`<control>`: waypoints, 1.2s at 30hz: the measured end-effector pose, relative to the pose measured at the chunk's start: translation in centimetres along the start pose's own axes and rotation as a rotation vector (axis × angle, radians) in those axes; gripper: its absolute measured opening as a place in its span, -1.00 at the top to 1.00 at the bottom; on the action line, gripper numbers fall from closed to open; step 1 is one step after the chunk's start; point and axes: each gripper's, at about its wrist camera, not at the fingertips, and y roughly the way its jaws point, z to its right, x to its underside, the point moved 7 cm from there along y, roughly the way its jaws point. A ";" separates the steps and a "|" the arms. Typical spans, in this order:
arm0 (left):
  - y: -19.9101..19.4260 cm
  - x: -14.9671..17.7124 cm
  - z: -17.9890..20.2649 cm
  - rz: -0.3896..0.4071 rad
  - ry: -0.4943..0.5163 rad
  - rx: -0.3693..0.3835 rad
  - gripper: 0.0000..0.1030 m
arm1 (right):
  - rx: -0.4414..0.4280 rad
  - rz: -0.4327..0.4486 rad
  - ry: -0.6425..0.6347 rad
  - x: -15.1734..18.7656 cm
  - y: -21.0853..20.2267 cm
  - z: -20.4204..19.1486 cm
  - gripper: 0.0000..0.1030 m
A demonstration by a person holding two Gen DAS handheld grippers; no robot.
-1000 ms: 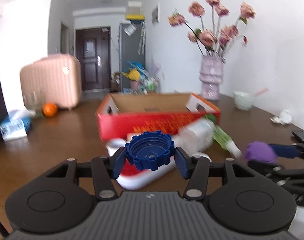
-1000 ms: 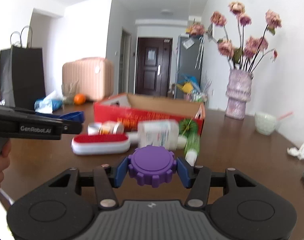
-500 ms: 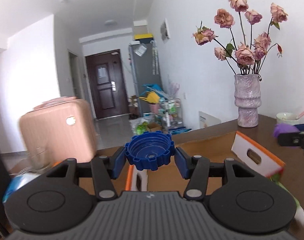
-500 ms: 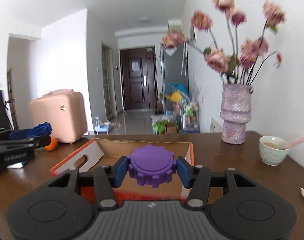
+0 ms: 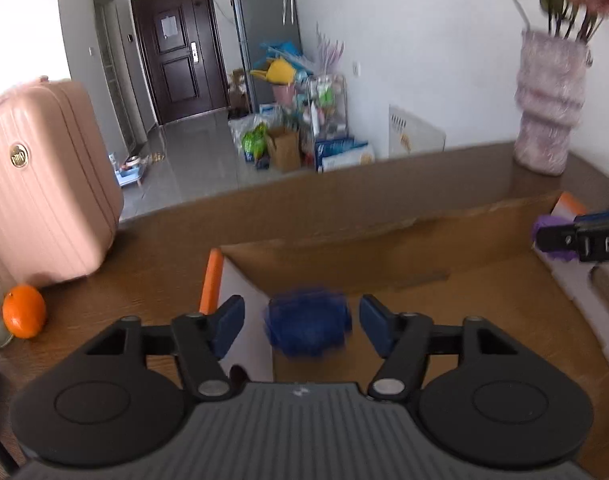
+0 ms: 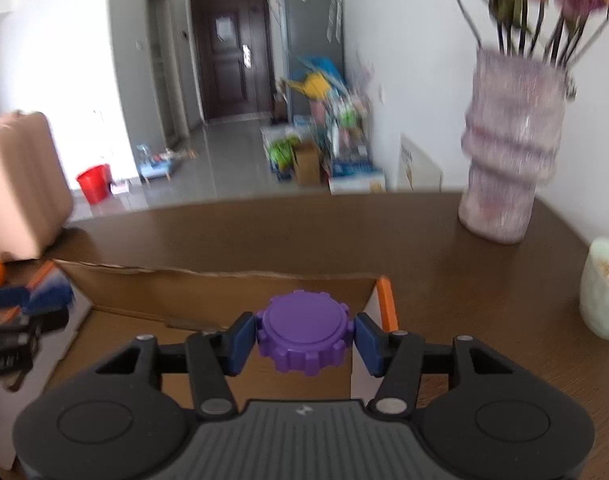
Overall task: Organize rigid objects
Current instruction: 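Carry both caps over the cardboard box and open both tools to drop them, then grasp the grey tape roll with the left tool while the right tool grasps the white cap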
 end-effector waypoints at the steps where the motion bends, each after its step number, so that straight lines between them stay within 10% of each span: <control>1: -0.2 0.0 -0.3 0.027 0.004 -0.015 -0.33 | -0.013 0.002 0.001 0.0 0.0 -0.1 -0.17; 4: -1.0 0.1 -0.9 0.071 -0.052 0.021 -0.62 | -0.014 0.071 -0.052 0.2 -0.9 -1.0 -0.66; 15: -5.5 0.3 -0.6 0.236 -0.069 -0.046 -0.88 | 0.058 0.073 -0.075 0.7 -2.0 -2.3 -0.68; 26: -19.4 2.2 -0.3 0.326 -0.009 -0.037 -0.95 | -0.071 0.209 -0.077 1.9 -17.8 -3.2 -0.83; 36: -29.0 10.7 -0.2 0.452 -0.021 -0.011 -1.00 | -0.119 0.402 0.000 11.2 -29.6 -0.9 -1.00</control>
